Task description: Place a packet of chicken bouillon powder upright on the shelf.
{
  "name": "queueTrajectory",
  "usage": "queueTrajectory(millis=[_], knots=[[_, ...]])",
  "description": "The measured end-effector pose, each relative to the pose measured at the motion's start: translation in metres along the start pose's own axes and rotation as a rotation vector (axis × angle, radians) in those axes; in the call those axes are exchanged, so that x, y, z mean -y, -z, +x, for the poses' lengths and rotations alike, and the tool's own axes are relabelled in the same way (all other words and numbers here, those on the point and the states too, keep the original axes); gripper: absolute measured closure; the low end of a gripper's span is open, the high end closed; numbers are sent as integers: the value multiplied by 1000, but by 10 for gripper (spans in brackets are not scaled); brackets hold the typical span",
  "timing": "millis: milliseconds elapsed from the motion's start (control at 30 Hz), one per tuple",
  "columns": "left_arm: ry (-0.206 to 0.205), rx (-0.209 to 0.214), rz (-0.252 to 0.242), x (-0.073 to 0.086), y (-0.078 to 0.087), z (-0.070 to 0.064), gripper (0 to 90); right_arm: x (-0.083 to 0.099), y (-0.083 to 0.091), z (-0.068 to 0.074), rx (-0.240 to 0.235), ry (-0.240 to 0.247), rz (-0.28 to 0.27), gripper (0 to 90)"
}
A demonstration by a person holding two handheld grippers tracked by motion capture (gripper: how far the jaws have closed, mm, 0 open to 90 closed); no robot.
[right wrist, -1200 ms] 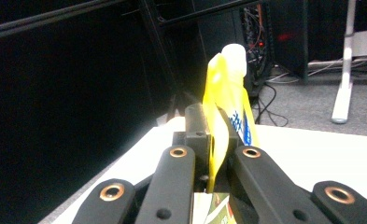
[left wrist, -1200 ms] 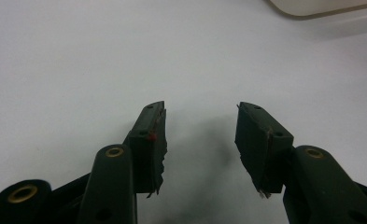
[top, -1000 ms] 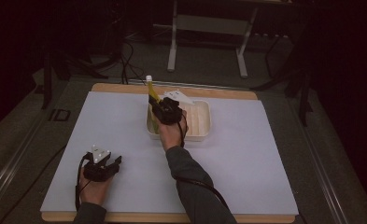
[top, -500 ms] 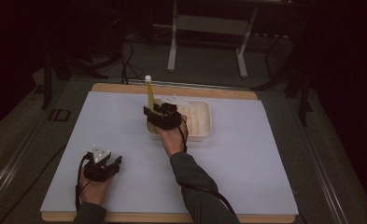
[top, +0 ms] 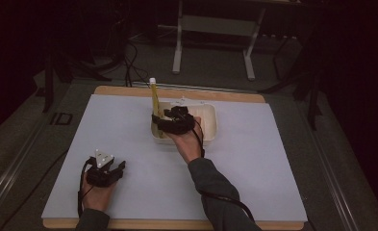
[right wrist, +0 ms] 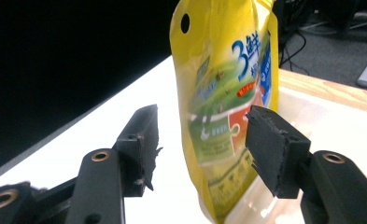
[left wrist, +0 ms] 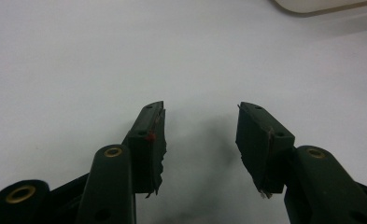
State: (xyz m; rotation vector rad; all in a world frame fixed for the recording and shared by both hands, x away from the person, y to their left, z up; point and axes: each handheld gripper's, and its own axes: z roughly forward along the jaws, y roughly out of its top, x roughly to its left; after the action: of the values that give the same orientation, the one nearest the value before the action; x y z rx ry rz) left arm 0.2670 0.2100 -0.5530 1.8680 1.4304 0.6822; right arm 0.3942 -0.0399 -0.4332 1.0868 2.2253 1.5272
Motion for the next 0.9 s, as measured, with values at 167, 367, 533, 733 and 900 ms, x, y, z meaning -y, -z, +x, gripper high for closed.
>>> queueTrajectory(millis=[167,367,533,733,900], knots=[[0,-2,1,0,0,0,526,-1,11,-5,16,4,43,449],[1,-7,-3,0,0,0,525,4,21,-11,2,-1,104,452],[2,-8,-1,0,1,0,524,11,27,-13,-4,8,144,454],[9,-10,-6,0,1,0,519,23,36,-17,-10,13,199,453],[14,-16,-4,0,1,0,511,34,46,-24,-2,4,224,452]])
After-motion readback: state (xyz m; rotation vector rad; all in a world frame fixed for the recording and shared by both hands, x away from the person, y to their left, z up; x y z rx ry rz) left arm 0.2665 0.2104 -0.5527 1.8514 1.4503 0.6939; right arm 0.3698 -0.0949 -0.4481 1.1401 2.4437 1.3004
